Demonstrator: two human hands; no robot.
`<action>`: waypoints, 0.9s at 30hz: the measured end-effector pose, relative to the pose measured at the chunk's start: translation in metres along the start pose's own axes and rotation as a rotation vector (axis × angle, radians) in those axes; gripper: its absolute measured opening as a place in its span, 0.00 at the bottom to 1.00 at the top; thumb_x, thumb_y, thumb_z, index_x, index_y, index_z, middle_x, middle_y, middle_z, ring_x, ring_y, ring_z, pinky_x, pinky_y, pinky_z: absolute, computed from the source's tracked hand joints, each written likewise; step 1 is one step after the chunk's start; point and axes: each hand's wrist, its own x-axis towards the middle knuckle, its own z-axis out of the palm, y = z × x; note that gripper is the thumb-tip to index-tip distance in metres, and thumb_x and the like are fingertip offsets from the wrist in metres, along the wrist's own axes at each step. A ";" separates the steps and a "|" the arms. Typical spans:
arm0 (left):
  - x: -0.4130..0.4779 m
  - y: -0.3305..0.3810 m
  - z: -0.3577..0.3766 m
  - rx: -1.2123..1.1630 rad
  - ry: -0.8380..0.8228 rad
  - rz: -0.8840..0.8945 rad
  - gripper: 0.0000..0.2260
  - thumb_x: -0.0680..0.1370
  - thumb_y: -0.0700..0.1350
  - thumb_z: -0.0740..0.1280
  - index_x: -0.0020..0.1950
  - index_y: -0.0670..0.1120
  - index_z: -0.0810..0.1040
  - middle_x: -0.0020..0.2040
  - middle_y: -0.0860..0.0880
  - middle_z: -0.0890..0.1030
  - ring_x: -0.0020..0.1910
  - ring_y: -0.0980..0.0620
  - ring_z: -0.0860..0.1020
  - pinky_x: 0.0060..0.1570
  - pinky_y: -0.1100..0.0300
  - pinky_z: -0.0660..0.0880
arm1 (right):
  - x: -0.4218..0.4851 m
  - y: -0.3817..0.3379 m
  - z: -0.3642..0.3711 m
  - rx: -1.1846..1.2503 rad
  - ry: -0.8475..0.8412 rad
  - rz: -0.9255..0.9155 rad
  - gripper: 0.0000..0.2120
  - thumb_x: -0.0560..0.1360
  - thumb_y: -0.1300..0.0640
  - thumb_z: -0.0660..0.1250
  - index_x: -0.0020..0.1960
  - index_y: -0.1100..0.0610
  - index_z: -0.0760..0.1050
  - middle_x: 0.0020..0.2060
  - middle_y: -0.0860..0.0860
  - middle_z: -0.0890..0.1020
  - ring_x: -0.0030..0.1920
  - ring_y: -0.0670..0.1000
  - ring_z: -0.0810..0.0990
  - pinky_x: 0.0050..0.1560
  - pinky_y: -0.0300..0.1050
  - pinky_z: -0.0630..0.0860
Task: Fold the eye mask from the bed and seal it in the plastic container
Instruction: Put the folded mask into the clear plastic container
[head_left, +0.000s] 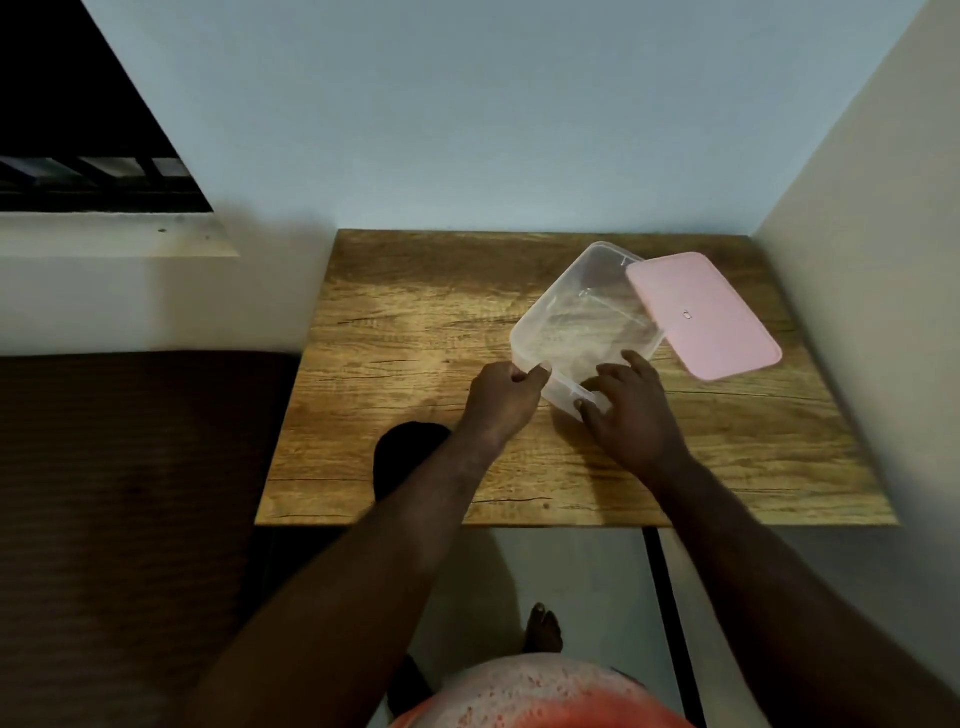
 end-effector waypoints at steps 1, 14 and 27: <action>0.001 0.000 0.001 0.011 0.012 -0.004 0.20 0.75 0.59 0.67 0.42 0.41 0.80 0.41 0.41 0.84 0.40 0.41 0.83 0.37 0.55 0.73 | 0.001 -0.004 0.002 0.036 0.026 0.006 0.14 0.75 0.53 0.70 0.58 0.59 0.81 0.61 0.59 0.81 0.73 0.62 0.65 0.74 0.57 0.58; 0.026 -0.001 -0.044 0.120 0.291 -0.086 0.13 0.72 0.50 0.68 0.48 0.41 0.81 0.42 0.44 0.84 0.41 0.43 0.83 0.43 0.50 0.81 | 0.036 -0.079 0.023 0.176 -0.006 -0.144 0.26 0.72 0.49 0.72 0.67 0.57 0.73 0.63 0.54 0.78 0.67 0.55 0.71 0.70 0.52 0.62; 0.044 0.008 -0.108 0.666 0.575 0.189 0.18 0.78 0.48 0.67 0.64 0.40 0.73 0.60 0.40 0.77 0.60 0.40 0.75 0.58 0.48 0.72 | 0.087 -0.024 0.013 -0.002 -0.044 -0.179 0.11 0.79 0.50 0.65 0.56 0.53 0.80 0.51 0.54 0.84 0.56 0.57 0.77 0.67 0.55 0.65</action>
